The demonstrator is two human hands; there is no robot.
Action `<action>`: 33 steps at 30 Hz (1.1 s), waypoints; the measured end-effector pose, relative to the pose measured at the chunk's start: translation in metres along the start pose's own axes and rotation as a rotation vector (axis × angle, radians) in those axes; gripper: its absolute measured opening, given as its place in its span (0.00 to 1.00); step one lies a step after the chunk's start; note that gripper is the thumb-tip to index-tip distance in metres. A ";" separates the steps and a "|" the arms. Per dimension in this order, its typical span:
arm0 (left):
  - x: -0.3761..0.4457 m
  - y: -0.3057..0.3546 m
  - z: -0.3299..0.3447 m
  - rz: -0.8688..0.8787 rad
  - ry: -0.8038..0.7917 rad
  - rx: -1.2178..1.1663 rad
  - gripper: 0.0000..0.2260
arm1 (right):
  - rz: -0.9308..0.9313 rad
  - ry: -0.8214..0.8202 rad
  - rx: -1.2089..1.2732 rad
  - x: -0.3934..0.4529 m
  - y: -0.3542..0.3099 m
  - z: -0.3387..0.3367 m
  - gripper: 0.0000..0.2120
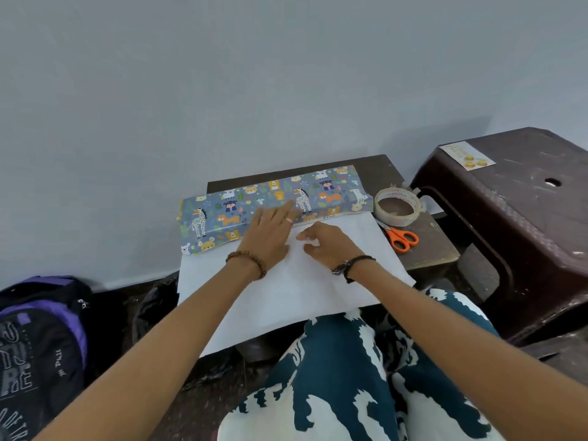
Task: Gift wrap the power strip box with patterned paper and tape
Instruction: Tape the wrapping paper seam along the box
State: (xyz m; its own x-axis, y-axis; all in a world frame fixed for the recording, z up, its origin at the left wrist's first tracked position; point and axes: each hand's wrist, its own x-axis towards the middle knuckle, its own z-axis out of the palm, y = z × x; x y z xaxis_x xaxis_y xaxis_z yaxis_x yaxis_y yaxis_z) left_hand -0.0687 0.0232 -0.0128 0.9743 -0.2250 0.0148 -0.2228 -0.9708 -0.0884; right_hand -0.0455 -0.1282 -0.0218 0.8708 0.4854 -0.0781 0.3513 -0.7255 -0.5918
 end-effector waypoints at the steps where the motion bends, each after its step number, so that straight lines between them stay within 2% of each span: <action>1: -0.010 0.005 -0.003 0.031 -0.019 -0.019 0.31 | -0.014 -0.077 -0.061 -0.004 0.000 -0.008 0.17; 3: -0.028 0.017 -0.009 0.086 -0.089 -0.087 0.30 | -0.027 -0.208 -0.157 -0.015 -0.001 -0.023 0.22; 6: -0.052 0.036 -0.012 0.063 -0.234 -0.215 0.37 | -0.055 -0.365 -0.282 -0.032 -0.006 -0.039 0.30; 9: -0.068 0.049 -0.010 0.081 -0.276 -0.124 0.39 | -0.075 -0.459 -0.319 -0.048 -0.011 -0.048 0.34; 11: -0.075 0.049 -0.011 0.145 -0.254 0.007 0.35 | -0.069 -0.516 -0.325 -0.057 -0.014 -0.052 0.37; 14: -0.081 0.048 -0.019 0.201 -0.170 0.047 0.19 | -0.101 -0.560 -0.466 -0.067 -0.016 -0.056 0.41; 16: -0.079 0.046 -0.029 0.173 -0.103 0.016 0.14 | -0.155 -0.499 -0.568 -0.070 -0.018 -0.060 0.39; 21: -0.053 0.032 -0.072 0.023 0.093 -0.027 0.13 | -0.231 -0.191 -0.698 -0.053 -0.019 -0.081 0.28; 24: -0.028 0.021 -0.095 -0.035 0.200 0.028 0.13 | -0.218 -0.013 -0.712 -0.028 -0.020 -0.095 0.25; 27: -0.001 0.013 -0.106 -0.112 0.265 0.039 0.13 | -0.123 0.046 -0.567 0.003 -0.021 -0.107 0.23; 29: 0.017 0.007 -0.106 -0.192 0.322 0.033 0.12 | -0.115 0.076 -0.493 0.027 -0.022 -0.114 0.19; 33: 0.043 -0.008 -0.097 -0.340 0.401 -0.032 0.14 | -0.117 0.057 -0.470 0.079 -0.024 -0.121 0.16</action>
State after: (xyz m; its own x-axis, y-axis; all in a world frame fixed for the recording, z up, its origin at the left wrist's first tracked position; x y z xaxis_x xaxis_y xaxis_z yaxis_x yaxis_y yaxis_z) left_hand -0.0279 0.0133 0.0849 0.9035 0.0953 0.4179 0.0965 -0.9952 0.0183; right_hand 0.0569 -0.1316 0.0832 0.8292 0.5586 0.0188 0.5535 -0.8160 -0.1665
